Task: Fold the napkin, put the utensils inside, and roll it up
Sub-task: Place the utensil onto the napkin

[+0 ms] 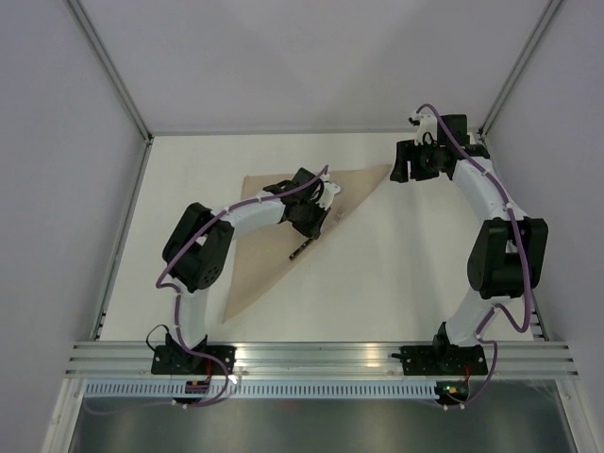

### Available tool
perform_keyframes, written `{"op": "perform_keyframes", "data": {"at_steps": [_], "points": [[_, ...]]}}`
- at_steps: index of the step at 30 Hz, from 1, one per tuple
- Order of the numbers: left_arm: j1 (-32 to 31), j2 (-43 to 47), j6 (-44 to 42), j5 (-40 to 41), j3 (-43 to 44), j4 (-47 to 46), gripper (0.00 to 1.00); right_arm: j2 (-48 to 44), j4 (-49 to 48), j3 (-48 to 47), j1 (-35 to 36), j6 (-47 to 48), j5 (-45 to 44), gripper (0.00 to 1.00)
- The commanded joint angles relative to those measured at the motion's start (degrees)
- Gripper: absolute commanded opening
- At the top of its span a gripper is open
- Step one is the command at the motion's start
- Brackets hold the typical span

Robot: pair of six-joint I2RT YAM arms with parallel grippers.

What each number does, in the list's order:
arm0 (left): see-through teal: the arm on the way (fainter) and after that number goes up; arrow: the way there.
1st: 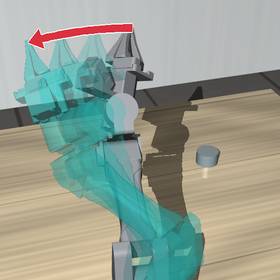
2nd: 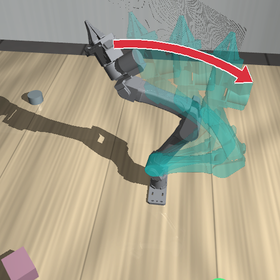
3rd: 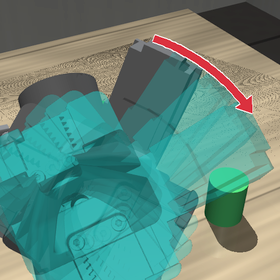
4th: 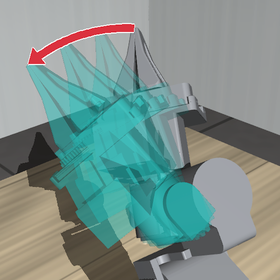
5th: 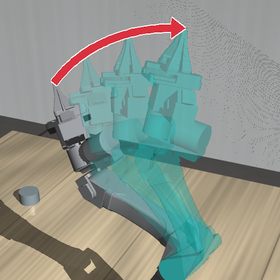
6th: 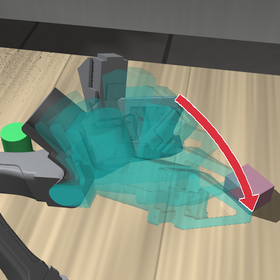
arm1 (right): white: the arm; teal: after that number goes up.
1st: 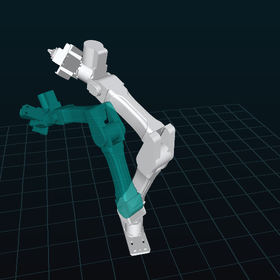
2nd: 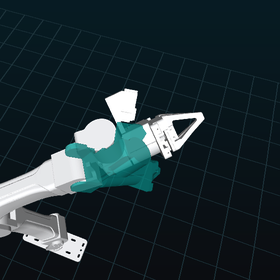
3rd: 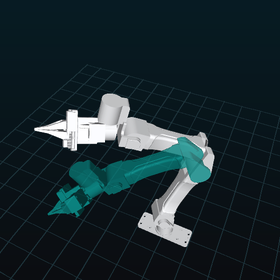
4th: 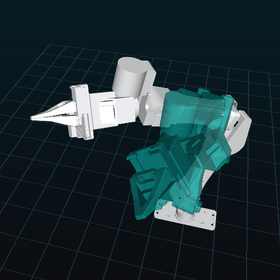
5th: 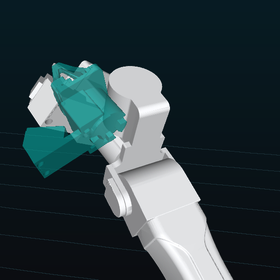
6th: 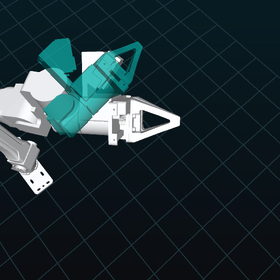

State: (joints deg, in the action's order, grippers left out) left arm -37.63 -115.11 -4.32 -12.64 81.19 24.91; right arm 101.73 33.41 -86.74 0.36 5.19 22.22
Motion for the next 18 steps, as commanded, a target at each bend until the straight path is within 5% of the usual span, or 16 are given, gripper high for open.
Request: {"op": "perform_keyframes", "data": {"at_steps": [1,18], "points": [[-0.08,-0.99,2.99,1.66,-0.33,-1.61,0.02,-1.54,-0.71,0.43,-0.01,-0.27,0.55,0.72],[-0.17,-2.05,3.0,4.2,-0.59,-1.88,0.02,-1.54,-0.63,0.87,-0.01,-0.09,0.72,0.72]]}}
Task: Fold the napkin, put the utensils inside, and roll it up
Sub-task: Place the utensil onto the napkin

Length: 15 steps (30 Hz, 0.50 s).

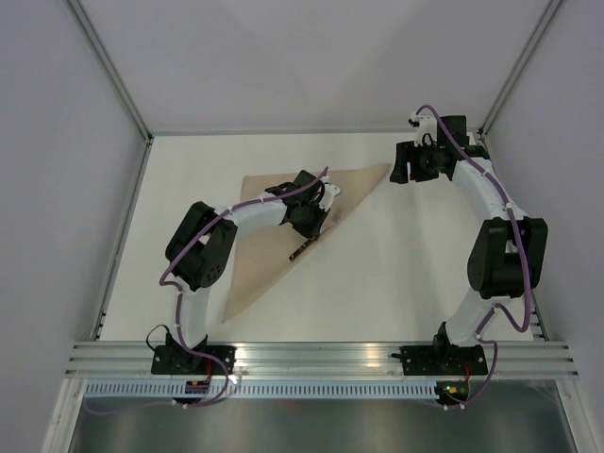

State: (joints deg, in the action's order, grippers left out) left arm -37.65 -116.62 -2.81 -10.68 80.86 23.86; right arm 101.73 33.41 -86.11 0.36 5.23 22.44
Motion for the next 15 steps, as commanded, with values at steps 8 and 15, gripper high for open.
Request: {"op": "perform_keyframes", "data": {"at_steps": [8,15], "points": [[-0.06,-1.33,0.26,5.22,1.14,0.31,0.02,-1.63,-0.63,0.5,0.08,-0.14,0.5,0.72],[0.03,-0.28,0.0,5.49,1.23,0.31,0.02,-1.71,-0.62,0.67,-0.01,-0.05,0.42,0.72]]}}
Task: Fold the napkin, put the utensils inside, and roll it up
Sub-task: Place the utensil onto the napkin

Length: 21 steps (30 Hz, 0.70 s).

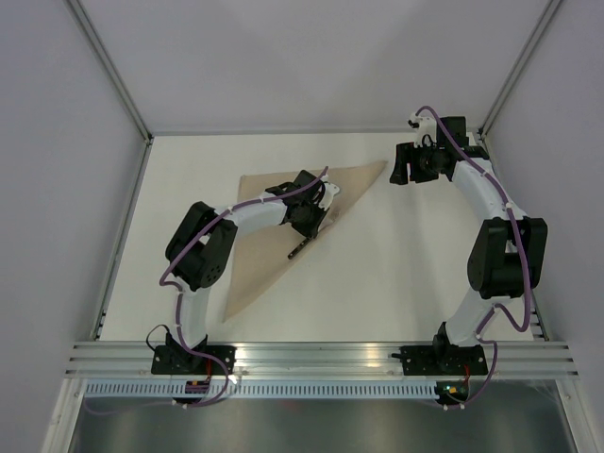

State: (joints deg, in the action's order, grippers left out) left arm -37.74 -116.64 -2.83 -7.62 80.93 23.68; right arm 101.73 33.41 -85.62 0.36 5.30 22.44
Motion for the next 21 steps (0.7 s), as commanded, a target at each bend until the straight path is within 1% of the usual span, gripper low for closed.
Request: {"op": "perform_keyframes", "data": {"at_steps": [1,7,21], "points": [[0.12,0.01,0.1,2.34,1.16,0.57,0.02,-1.71,-0.63,0.19,0.08,-0.11,0.42,0.72],[0.21,1.59,0.28,1.73,0.73,-0.48,0.02,-1.98,-0.8,0.55,0.08,-0.11,0.42,0.72],[1.0,2.91,-0.07,3.57,1.16,-0.57,0.02,-2.07,-1.15,0.81,0.08,-0.11,0.59,0.72]]}}
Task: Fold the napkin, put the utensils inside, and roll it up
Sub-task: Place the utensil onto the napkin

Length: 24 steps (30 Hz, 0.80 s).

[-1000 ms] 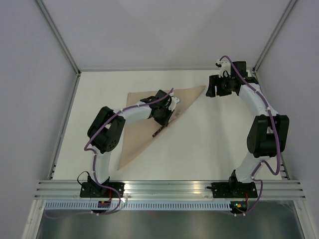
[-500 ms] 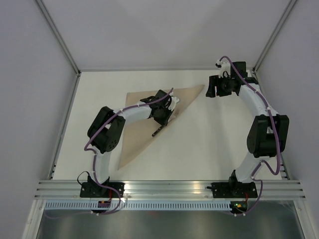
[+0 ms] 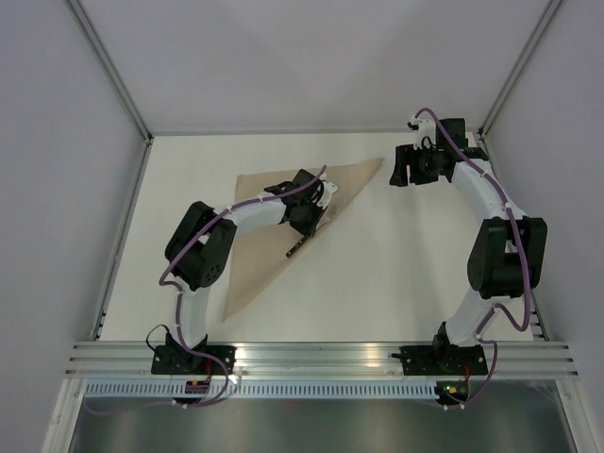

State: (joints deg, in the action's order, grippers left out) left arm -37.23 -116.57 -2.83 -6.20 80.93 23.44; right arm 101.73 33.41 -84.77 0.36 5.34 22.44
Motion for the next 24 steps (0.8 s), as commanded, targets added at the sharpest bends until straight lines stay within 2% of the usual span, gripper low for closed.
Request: {"op": "perform_keyframes", "data": {"at_steps": [1,15,24], "points": [[0.5,3.1,-0.16,2.33,1.25,-0.33,0.02,-2.07,-1.07,-0.04,-0.01,-0.16,0.59,0.72],[0.58,6.71,0.11,3.47,0.03,-2.52,0.02,-2.15,-1.15,-0.04,-0.01,-0.16,0.68,0.72],[0.58,3.9,0.98,3.03,2.04,-0.94,0.02,-2.24,-1.15,0.13,-0.01,-0.25,0.77,0.72]]}}
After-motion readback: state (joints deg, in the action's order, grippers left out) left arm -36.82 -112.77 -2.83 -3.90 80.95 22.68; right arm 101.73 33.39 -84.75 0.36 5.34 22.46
